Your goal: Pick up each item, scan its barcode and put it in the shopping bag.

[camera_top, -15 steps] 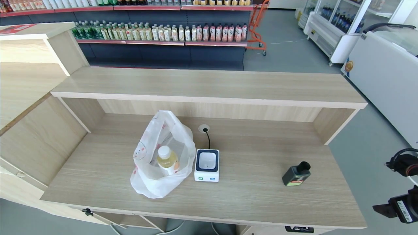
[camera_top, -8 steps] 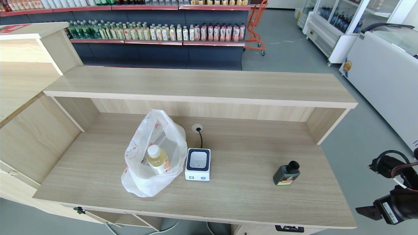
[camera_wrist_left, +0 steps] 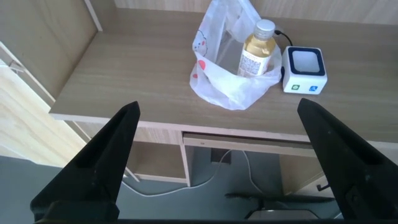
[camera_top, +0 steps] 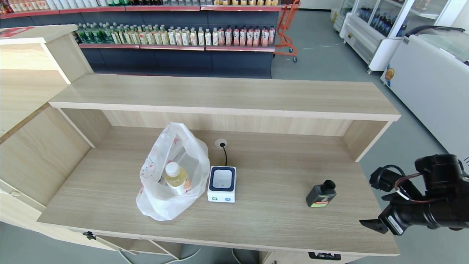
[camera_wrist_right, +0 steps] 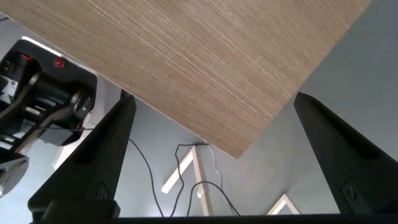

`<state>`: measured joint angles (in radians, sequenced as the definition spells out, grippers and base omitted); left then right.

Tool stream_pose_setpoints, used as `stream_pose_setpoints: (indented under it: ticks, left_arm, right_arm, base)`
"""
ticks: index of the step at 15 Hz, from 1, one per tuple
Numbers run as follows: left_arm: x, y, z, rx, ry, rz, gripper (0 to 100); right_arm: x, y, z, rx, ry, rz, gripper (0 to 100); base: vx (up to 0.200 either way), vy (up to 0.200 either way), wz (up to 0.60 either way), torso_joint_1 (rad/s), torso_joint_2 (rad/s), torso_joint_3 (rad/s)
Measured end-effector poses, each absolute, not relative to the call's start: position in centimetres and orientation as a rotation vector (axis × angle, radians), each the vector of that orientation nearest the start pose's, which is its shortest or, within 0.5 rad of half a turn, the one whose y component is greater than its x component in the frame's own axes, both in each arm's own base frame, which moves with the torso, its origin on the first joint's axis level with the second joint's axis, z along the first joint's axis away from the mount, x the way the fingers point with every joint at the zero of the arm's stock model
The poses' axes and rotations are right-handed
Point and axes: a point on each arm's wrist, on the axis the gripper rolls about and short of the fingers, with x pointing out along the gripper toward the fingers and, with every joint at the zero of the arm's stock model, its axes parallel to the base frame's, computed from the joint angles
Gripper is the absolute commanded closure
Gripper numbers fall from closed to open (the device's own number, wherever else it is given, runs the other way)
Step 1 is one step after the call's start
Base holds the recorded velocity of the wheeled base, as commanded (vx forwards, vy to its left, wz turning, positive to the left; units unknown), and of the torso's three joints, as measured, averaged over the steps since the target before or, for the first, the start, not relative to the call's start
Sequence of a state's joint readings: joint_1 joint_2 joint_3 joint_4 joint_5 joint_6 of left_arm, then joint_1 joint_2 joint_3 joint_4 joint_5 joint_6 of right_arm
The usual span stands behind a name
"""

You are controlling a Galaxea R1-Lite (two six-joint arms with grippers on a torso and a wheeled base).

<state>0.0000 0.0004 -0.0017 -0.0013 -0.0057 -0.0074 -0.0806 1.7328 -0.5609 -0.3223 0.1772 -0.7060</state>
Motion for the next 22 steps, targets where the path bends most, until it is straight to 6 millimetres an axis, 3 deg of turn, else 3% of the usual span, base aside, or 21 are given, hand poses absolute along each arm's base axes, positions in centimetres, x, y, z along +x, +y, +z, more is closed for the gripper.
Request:
stream_pose_setpoints:
  ticks: [5,13,22]
  left_arm:
    - [-2.3,0.0,7.6,-0.007,-0.003,-0.006,0]
    - [-2.3,0.0,7.6,-0.007,-0.003,-0.006,0]
    - [-2.3,0.0,7.6,-0.007,-0.003,-0.006,0]
  right_arm:
    - [29.2,0.3,7.3,-0.67,0.7,0.541,0]
    - [32.8,1.8,5.7,-0.668,0.658,0.627,0]
    - [35.6,3.1,4.2,-0.671,0.632,0.681,0]
  base:
    - [0.0,0.0,0.0,0.0,0.0,0.0]
    - [0.0,0.0,0.0,0.0,0.0,0.0]
    - [0.0,0.0,0.0,0.0,0.0,0.0]
